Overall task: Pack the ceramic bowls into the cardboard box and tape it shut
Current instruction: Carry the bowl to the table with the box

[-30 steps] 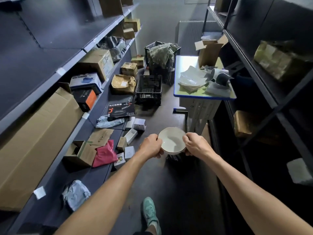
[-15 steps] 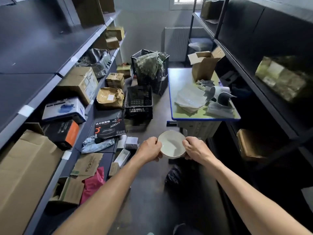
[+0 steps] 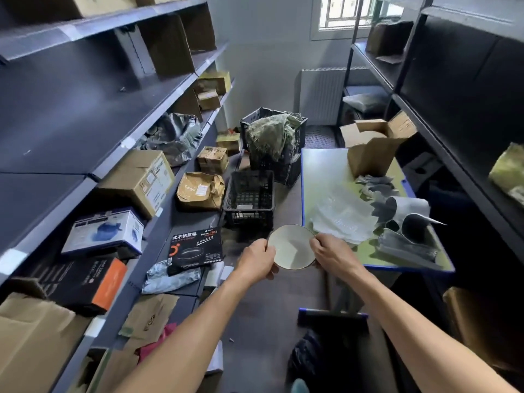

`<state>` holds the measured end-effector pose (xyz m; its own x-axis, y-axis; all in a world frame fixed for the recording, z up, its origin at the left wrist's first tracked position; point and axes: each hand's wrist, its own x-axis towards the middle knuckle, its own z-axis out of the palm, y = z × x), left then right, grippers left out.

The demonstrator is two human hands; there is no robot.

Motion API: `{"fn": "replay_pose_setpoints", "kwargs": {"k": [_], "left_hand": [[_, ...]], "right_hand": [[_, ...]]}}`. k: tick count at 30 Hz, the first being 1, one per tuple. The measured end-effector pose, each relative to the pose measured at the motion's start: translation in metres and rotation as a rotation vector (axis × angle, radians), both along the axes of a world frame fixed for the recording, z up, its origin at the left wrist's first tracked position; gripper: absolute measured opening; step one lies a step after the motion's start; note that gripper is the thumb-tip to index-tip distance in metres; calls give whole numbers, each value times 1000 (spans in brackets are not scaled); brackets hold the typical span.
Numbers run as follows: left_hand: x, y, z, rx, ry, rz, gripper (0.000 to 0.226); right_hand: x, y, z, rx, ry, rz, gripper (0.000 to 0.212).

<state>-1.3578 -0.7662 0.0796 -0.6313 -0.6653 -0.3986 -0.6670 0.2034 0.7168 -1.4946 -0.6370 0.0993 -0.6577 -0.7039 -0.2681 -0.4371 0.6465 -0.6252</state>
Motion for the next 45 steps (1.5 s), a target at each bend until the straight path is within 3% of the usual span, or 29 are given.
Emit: {"fn": "replay_pose_setpoints", "kwargs": {"k": [12,25,37,45], "left_hand": [[-92,-110,-11,-12,-6,-1,25],[-215,-292,-22,-72,-60,-342,27],[-330,-329,-34,-125,-134,-556,28],[-433,-321,-51,-91,-197,-666,31]], "right_hand": [[-83,-105,-12,-17,-133,-94,30],[-164,-256,-31,68,-115,-293,22],[-255,-282,-63,127,-150,-466,19],[-322,-264,-79,24,-214,-587,26]]}}
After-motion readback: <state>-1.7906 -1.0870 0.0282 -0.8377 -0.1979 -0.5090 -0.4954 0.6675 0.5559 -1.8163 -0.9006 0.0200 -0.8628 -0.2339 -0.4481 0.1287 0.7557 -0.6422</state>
